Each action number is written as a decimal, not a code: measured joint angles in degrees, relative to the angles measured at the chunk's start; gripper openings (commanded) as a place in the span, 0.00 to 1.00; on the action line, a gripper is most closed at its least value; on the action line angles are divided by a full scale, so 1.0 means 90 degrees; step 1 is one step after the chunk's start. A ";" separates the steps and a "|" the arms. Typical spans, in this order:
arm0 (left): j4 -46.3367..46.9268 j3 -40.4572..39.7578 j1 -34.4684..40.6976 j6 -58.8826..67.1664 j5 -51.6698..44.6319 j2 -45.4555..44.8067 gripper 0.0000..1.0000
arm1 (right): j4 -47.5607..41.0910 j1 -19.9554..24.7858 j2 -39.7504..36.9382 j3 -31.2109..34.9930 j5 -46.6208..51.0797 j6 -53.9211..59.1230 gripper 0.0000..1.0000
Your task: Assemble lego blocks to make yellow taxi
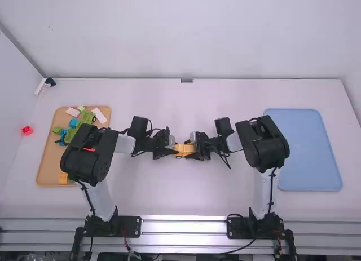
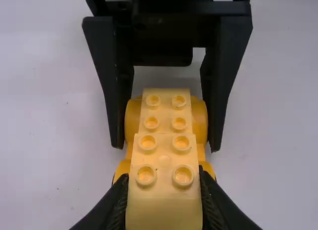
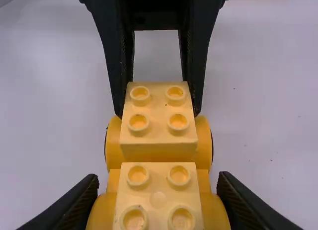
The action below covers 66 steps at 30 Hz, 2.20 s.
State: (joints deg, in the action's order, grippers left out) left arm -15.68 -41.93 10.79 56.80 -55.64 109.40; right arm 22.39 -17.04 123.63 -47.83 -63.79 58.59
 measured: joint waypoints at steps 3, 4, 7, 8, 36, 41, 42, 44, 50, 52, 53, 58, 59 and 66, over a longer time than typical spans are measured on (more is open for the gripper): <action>-0.0080 0.0000 0.0051 0.0002 0.0046 0.0000 0.19 | 0.0007 0.0000 0.0000 0.0000 0.0005 -0.0012 0.50; -0.0104 0.0000 0.0097 0.0000 0.0061 0.0000 0.19 | 0.0002 0.0000 0.0000 0.0000 -0.0002 -0.0005 0.50; -0.0151 0.0000 0.0124 0.0002 0.0100 0.0000 0.26 | -0.0002 0.0007 0.0000 0.0000 -0.0010 0.0000 0.50; -0.0153 0.0000 0.0124 0.0000 0.0100 0.0000 0.35 | 0.0000 0.0007 0.0000 0.0000 -0.0007 -0.0005 0.50; -0.0070 -0.0138 0.0503 -0.0571 0.0248 -0.0075 0.02 | -0.0058 0.0002 0.0000 -0.0012 -0.0019 0.0007 0.52; -0.0083 -0.0175 0.0495 -0.0775 0.0398 -0.0097 0.02 | -0.0034 0.0019 0.0000 -0.0029 0.0024 -0.0007 0.52; -0.0068 -0.0172 0.0491 -0.0816 0.0440 -0.0124 0.02 | -0.0034 0.0017 0.0000 -0.0036 0.0034 -0.0017 0.52; -0.0017 -0.0172 0.0491 -0.0838 0.0515 -0.0180 0.02 | -0.0029 0.0005 0.0000 -0.0036 0.0053 -0.0015 0.52; -0.0036 0.0063 0.0204 -0.0964 0.0954 -0.0952 0.50 | -0.0002 0.0000 0.0000 -0.0039 0.0051 -0.0012 0.56; -0.0068 0.0083 0.0010 -0.1168 0.1022 -0.1464 0.99 | -0.0010 0.0012 0.0000 -0.0058 0.0063 -0.0039 0.58; -0.0124 0.0083 -0.0119 -0.1355 0.1061 -0.1851 0.99 | -0.0012 0.0027 0.0000 -0.0080 0.0092 -0.0063 0.58; 0.0199 0.0036 -0.0899 -0.2499 0.1418 -0.3847 0.99 | -0.0070 0.0209 0.0000 -0.0284 0.0372 -0.0330 0.62; 0.0306 0.0034 -0.0976 -0.2620 0.1486 -0.4010 0.99 | -0.0143 0.0233 0.0000 -0.0328 0.0442 -0.0357 0.62; 0.1676 0.0036 -0.1384 -0.3589 0.2822 -0.5090 0.99 | -0.1630 0.0170 -0.0049 -0.0835 0.1030 0.0085 0.79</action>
State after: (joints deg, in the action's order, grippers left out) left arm -0.60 -41.60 -1.67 24.49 -30.24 63.59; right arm 7.73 -15.51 123.20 -55.35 -54.52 59.35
